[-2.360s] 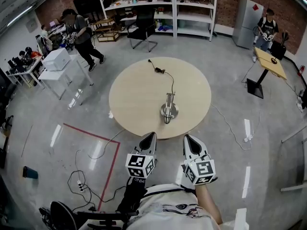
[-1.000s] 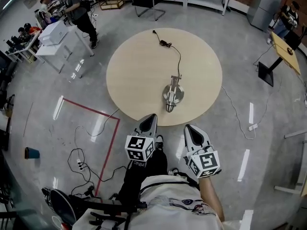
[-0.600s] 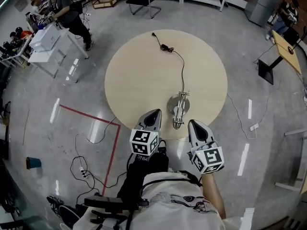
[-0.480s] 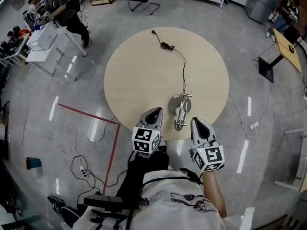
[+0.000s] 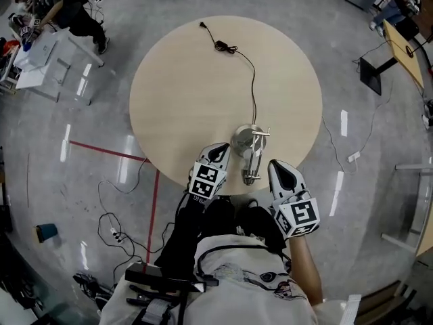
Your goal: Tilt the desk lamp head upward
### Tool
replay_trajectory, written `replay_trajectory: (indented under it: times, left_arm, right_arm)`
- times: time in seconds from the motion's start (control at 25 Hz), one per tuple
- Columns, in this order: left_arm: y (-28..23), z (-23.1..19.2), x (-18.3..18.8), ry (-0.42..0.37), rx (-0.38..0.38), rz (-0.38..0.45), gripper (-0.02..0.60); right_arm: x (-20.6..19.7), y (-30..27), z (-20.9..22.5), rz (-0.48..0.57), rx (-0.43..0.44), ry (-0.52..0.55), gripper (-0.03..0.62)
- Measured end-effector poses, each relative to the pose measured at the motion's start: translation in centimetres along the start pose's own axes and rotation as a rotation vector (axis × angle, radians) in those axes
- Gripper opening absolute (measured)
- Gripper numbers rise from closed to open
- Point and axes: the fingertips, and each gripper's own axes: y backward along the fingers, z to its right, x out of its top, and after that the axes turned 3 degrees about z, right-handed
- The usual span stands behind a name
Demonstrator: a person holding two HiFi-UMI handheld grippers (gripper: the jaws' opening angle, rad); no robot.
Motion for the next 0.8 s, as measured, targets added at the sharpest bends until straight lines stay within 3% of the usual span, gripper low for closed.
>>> replay_trajectory:
  times: [0.2,0.52,0.8]
  left_arm:
    - [-4.4,-0.3,-3.9,-0.072,-0.045,-0.107,0.002]
    - [-10.1,0.1,-8.9,-0.242,-0.137,-0.279,0.002]
    - [-12.1,0.7,-11.6,-0.359,-0.237,-0.353,0.002]
  right_arm:
    - [-1.0,-0.8,1.6,-0.076,0.067,0.005,0.003]
    - [-3.0,-3.1,2.2,-0.155,0.249,0.080,0.003]
    - [-3.8,-3.9,1.5,-0.146,0.388,0.235,0.003]
